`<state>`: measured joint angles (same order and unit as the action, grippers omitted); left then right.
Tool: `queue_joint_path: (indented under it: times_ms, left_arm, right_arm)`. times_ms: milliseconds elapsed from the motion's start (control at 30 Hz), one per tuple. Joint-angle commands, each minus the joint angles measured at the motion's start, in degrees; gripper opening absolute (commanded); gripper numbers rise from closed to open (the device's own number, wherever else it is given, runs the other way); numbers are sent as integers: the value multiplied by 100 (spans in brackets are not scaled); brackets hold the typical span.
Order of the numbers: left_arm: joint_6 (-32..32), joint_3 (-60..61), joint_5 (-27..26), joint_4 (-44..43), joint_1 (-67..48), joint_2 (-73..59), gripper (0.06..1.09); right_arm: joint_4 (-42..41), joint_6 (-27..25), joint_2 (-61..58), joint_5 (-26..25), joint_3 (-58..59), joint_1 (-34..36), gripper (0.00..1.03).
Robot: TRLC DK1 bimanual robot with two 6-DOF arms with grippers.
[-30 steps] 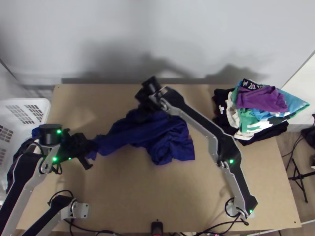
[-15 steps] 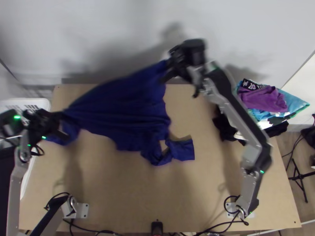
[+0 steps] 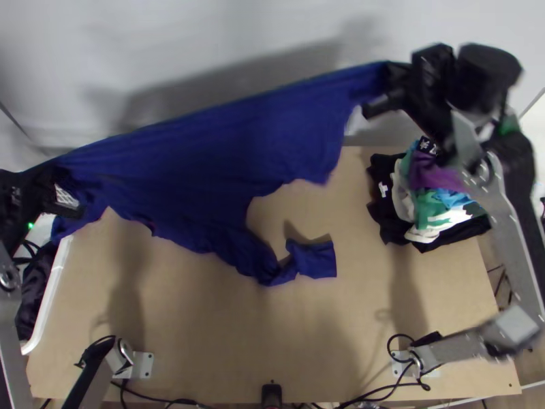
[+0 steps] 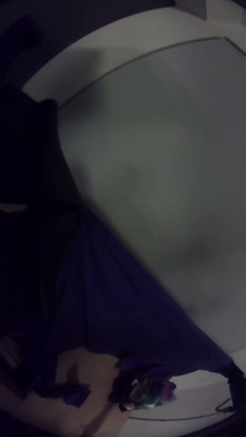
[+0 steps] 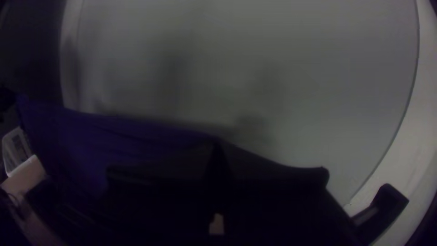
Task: Fold the t-shirt
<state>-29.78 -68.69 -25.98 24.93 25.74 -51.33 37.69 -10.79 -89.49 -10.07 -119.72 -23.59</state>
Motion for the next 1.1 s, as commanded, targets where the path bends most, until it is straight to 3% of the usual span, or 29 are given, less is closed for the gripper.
queue_joint_path:
  times_ms: [0,100,267,433,800,1067]
  left_arm:
    - [-459,286,-30,786,-983,642,11]
    - [-880,628,-21,1199,-1334,1134,11]
    - [-986,734,-13,1541,-1203,1661,11]
    - [-520,540,-21,1023,-684,1987,11]
    - [429,-479,172,390,-622,2619,11]
    - [1431,-1217,348,-858,-280,2637,11]
  right_arm:
    - [326,-46,1514,444,2084,101,3]
    - [625,-38,2243,602,2999,127,3]
    - [1126,-29,3245,673,3675,171,3]
    - [1038,42,4036,664,3623,426,3]
    - [1451,340,4924,664,2005,874,3]
    - [1320,569,5065,681,784,988,3]
